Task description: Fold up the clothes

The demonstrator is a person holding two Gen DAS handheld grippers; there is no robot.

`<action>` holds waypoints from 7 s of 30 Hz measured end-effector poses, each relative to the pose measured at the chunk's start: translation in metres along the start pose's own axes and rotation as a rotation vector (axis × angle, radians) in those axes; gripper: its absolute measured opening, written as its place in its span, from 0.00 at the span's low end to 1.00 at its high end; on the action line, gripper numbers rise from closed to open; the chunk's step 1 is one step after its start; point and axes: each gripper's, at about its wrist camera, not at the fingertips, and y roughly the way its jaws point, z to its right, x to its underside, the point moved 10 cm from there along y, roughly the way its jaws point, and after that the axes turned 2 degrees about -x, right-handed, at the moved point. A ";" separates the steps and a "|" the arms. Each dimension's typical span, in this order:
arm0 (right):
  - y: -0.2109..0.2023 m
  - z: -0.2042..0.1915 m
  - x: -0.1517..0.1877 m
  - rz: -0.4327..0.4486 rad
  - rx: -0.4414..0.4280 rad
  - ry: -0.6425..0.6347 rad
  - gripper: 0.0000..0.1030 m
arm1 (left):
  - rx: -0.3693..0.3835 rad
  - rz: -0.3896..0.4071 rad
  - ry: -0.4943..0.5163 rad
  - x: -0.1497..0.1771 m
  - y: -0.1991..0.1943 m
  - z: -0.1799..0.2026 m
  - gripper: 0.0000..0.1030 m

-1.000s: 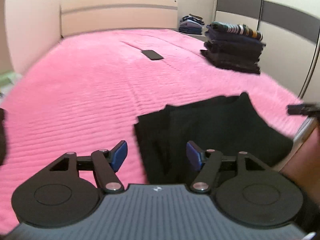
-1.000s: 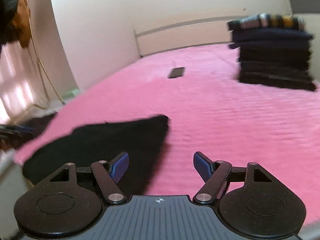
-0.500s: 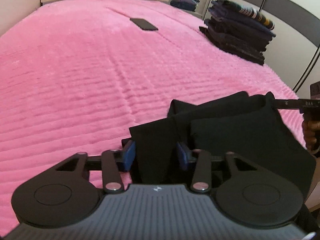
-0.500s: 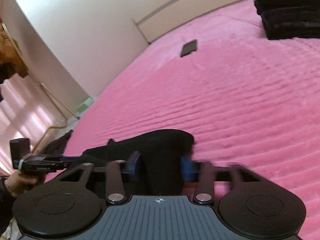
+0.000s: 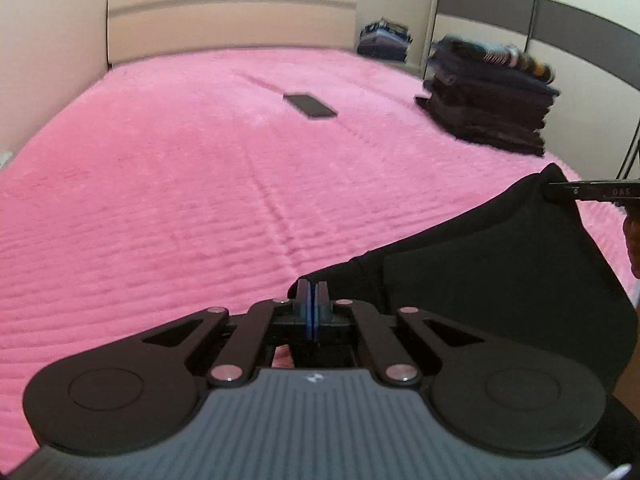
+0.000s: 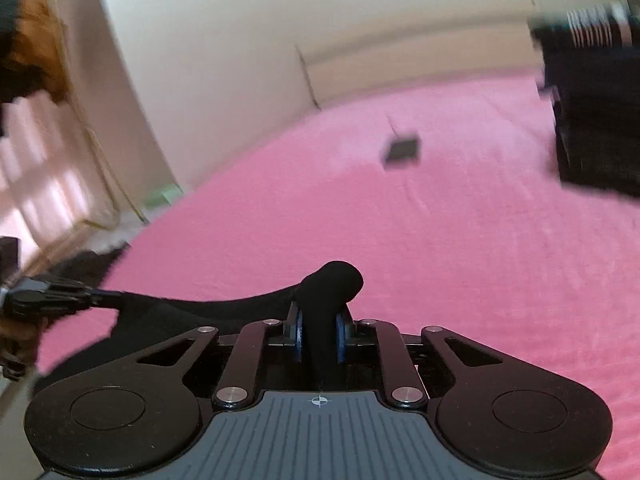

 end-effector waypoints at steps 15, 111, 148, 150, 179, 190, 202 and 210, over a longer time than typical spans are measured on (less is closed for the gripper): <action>-0.044 -0.012 0.014 0.067 0.045 0.010 0.47 | -0.013 -0.007 0.007 -0.008 -0.031 0.012 0.07; -0.151 -0.118 0.147 0.007 0.131 -0.019 0.81 | -0.200 -0.089 -0.055 0.126 -0.115 0.064 0.16; -0.019 -0.180 0.186 -0.272 0.182 -1.006 0.68 | -0.266 0.102 1.195 0.163 -0.088 0.152 0.94; -0.020 -0.178 0.176 -0.263 0.158 -0.968 0.65 | -0.269 0.099 1.167 0.158 -0.089 0.148 0.94; -0.012 -0.187 0.192 -0.084 0.302 -1.250 0.85 | -0.267 -0.039 0.994 0.110 -0.087 0.117 0.36; 0.004 -0.140 0.190 -0.243 0.378 -1.277 0.35 | -0.344 -0.057 1.190 0.145 -0.070 0.128 0.43; -0.009 -0.140 0.181 -0.191 0.317 -1.224 0.34 | -0.344 -0.131 1.208 0.149 -0.067 0.131 0.34; -0.008 -0.137 0.163 -0.261 0.155 -1.176 0.32 | -0.161 -0.206 1.103 0.131 -0.075 0.121 0.34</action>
